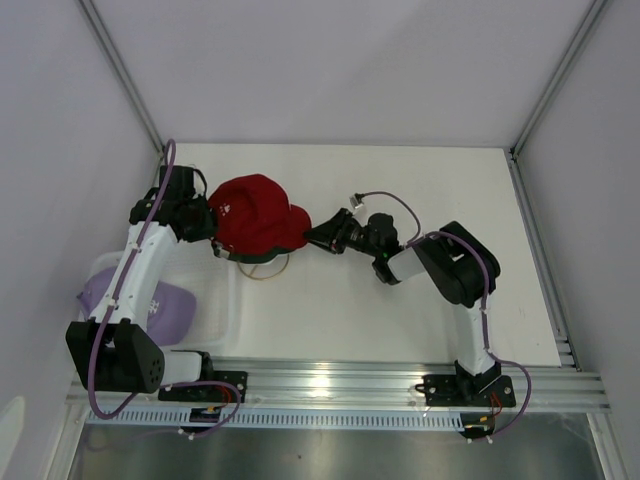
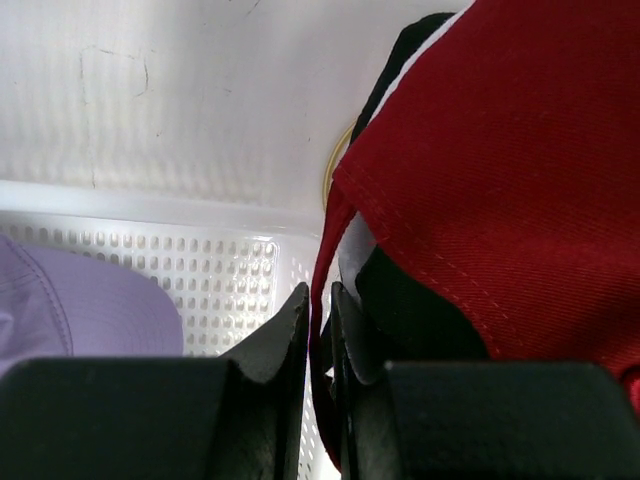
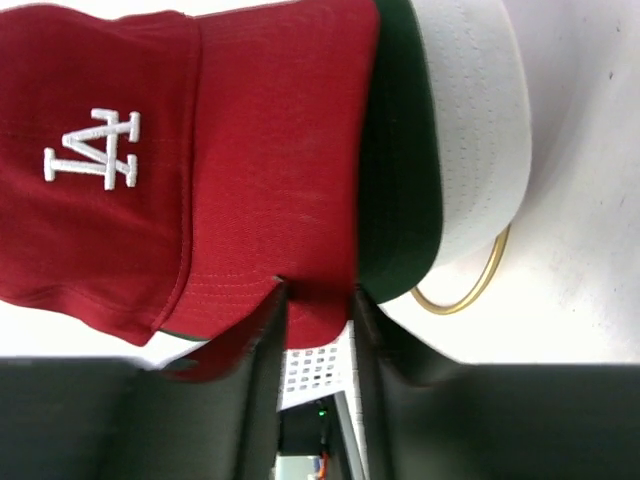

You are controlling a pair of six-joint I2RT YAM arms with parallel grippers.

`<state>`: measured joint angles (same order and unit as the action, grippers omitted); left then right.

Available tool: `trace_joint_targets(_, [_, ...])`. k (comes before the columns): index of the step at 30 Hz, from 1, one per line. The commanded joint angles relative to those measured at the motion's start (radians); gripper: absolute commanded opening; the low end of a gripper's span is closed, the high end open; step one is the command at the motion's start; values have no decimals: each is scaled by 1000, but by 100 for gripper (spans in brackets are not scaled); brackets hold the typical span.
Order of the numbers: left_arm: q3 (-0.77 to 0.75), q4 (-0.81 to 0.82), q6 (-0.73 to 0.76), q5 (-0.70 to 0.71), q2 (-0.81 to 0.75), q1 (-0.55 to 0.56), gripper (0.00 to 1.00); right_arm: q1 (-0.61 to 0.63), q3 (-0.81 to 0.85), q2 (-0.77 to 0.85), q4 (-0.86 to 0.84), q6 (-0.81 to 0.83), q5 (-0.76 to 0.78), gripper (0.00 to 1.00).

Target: Stack the hats

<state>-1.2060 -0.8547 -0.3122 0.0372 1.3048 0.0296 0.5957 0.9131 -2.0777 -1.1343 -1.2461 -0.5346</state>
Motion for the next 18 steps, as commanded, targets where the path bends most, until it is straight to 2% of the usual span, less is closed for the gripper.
trace_joint_targets(1, [2,9,18,-30,-19,0,16,18,33,-22,-79,-13,-19,29])
trace_joint_targets(2, [3,9,18,-30,-19,0,16,19,32,-25,-84,-15,-18,16])
trace_joint_targets(4, [6,9,18,-22,-21,1,15,19,21,-28,-94,-22,-18,2])
trace_joint_targets(5, [8,8,18,-14,-19,0,15,18,17,-28,-94,-21,-18,0])
trace_joint_targets(13, [23,-26,-4,76,-35,0,15,29,-85,-21,-82,114,-7,0])
trace_joint_targets(18, [46,-40,-10,135,-45,0,15,62,-80,41,168,321,67,0])
